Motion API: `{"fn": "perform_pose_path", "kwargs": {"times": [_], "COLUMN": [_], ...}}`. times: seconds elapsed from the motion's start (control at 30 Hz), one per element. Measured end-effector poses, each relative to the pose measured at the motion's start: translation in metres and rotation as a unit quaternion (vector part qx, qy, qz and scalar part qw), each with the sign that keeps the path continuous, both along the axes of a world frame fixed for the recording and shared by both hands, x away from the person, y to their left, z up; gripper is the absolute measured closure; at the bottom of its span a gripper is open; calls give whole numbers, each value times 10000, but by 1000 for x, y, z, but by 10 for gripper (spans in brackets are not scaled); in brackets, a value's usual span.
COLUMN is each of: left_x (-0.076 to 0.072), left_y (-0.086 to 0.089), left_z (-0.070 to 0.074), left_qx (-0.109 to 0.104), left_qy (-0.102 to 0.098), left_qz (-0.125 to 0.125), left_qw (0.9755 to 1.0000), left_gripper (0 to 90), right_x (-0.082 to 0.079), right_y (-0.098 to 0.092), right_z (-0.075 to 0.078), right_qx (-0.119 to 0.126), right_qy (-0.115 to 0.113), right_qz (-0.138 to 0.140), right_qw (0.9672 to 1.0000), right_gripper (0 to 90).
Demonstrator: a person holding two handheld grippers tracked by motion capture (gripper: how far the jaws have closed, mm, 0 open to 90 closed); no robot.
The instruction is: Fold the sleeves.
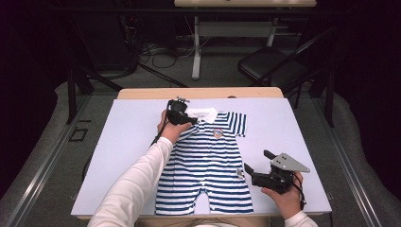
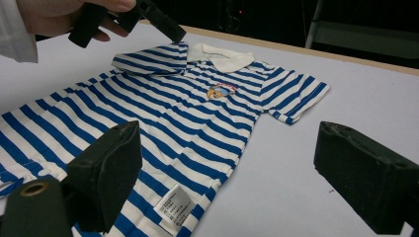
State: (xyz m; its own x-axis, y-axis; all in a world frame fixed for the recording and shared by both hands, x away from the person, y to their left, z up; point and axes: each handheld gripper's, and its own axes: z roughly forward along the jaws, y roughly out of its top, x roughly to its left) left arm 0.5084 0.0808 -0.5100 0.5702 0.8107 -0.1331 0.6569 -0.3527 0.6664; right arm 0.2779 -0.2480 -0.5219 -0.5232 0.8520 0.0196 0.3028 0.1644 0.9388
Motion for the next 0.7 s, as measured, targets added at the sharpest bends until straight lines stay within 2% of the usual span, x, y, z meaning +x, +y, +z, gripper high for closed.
{"fn": "perform_pose_path", "kwargs": {"times": [0.07, 0.17, 0.47, 0.7], "left_x": [0, 0, 1, 1], "left_y": [2, 6, 20, 30], "left_z": [2, 5, 12, 18], "left_qx": [-65, -173, -216, -273], "left_qy": [-7, 37, -43, -80], "left_qz": [-17, 40, 272, 325], "left_qw": [10000, 9998, 9994, 9991], "left_gripper": [432, 377, 184, 144], "right_x": [0, 0, 1, 3], "right_y": [0, 0, 0, 0], "right_z": [0, 0, 1, 2], "right_qx": [-4, -3, -4, -35], "right_qy": [2, 3, 10, 35], "right_qz": [1, -2, -17, -13], "right_qw": [10000, 10000, 10000, 10000], "right_gripper": [110, 110, 110, 110]}}
